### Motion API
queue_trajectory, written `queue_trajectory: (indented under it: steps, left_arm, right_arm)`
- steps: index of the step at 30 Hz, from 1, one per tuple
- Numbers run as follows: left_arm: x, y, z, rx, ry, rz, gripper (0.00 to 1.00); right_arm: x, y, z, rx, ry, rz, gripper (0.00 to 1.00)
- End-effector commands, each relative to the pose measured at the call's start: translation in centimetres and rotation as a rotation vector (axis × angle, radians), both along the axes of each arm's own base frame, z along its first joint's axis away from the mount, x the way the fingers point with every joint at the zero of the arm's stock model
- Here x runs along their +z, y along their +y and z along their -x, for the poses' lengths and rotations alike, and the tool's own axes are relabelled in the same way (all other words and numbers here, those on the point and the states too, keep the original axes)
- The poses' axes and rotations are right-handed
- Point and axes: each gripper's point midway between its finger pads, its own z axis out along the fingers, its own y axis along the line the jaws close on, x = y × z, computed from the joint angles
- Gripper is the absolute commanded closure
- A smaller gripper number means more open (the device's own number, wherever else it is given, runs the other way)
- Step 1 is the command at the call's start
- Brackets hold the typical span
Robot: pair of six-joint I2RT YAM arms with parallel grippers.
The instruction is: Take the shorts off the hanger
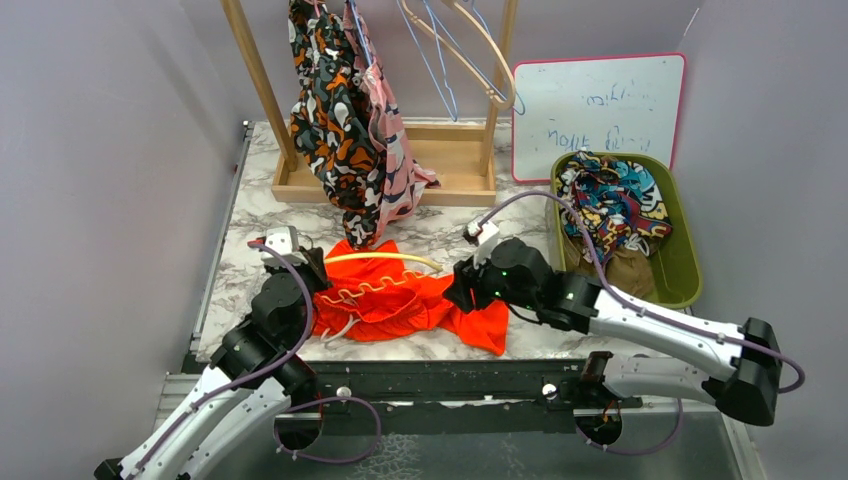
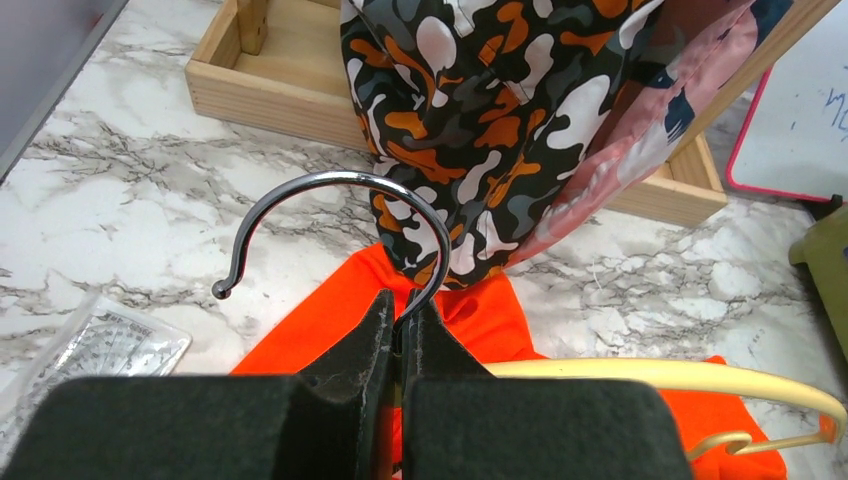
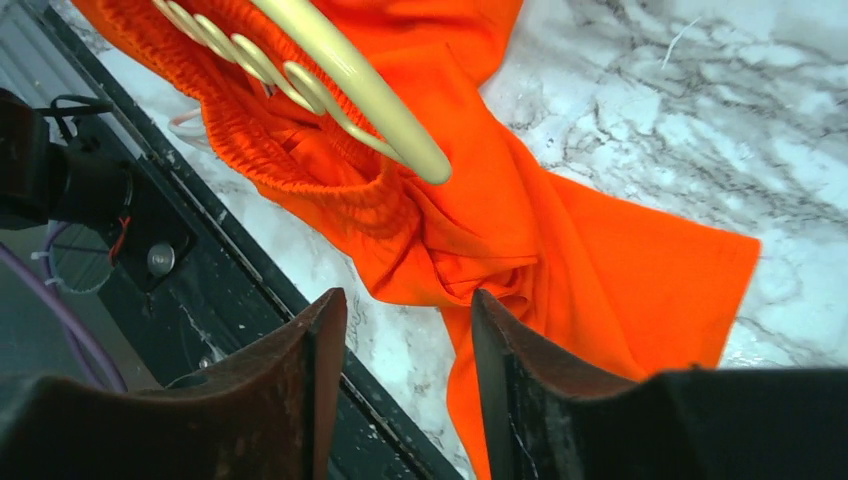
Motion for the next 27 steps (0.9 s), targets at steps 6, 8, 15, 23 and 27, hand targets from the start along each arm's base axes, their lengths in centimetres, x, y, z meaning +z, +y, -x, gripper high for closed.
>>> queue_trajectory:
  steps: [6, 8, 15, 23, 27]
  left_arm:
    - [2.2, -1.3, -0.4, -0.08, -0.055, -0.016, 1.0]
    - [2.1, -2.2, -0.4, -0.133, -0.053, -0.032, 1.0]
    - [1.9, -5.5, -0.2, -0.312, -0.032, -0.078, 1.0]
    - [1.9, -6.2, -0.1, -0.354, -0.034, -0.086, 1.0]
    - [2.2, -6.0, 0.0, -0.347, -0.049, -0.081, 1.0]
  right_arm:
    - [2.6, -1.7, 0.4, 0.115, -0.202, -0.011, 0.45]
    - [3.5, -0.6, 0.5, 0.186, -0.268, -0.039, 0.43]
    - [3.2, 2.7, -0.3, 0.32, -0.336, -0.007, 0.3]
    - [0.8, 4.9, 2.2, 0.523, -0.235, -0.003, 0.44]
    - [0.1, 4.6, 2.5, 0.527, -0.226, 0.0, 0.58]
